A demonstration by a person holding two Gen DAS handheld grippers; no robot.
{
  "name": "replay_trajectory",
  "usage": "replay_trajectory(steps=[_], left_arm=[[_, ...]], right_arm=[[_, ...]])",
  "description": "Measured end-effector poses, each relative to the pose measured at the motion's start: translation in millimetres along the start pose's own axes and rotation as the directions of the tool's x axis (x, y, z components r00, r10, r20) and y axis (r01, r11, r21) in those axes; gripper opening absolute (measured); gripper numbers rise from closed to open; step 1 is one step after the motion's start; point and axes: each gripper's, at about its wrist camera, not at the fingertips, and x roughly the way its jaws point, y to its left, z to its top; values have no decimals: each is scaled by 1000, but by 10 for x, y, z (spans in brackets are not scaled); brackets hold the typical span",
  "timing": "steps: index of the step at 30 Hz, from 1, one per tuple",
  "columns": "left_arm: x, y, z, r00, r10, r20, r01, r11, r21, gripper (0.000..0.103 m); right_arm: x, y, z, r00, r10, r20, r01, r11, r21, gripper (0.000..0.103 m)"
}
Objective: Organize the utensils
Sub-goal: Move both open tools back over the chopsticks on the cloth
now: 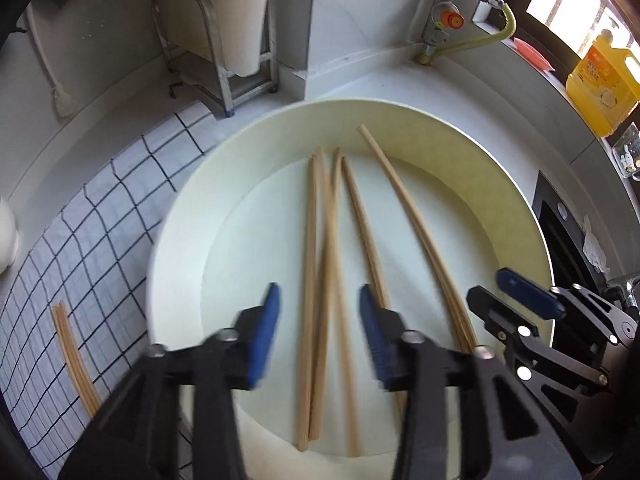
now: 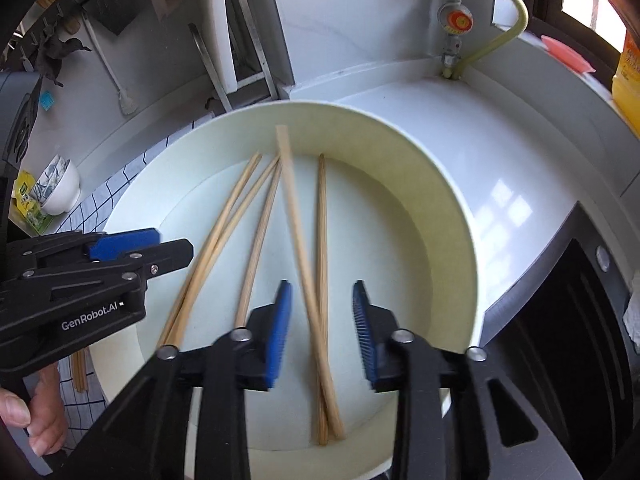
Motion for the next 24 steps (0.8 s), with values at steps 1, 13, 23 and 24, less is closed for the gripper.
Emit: replay_trajectory(steps=[1, 13, 23, 24], left_arm=[[-33, 18, 1, 1000, 4, 6, -4, 1000, -4, 48], [-439, 207, -133, 998, 33, 59, -31, 998, -49, 56], [-843, 531, -339, 990, 86, 112, -74, 991, -108, 61], [-878, 574, -366, 989, 91, 115, -78, 990, -114, 62]], right_arm=[[-25, -5, 3, 1000, -1, 5, 1, 1000, 2, 33], [-223, 137, -41, 999, 12, 34, -12, 1000, -6, 37], [-450, 459, -37, 996, 44, 73, -40, 997, -64, 42], [-469, 516, -44, 996, 50, 75, -44, 996, -74, 43]])
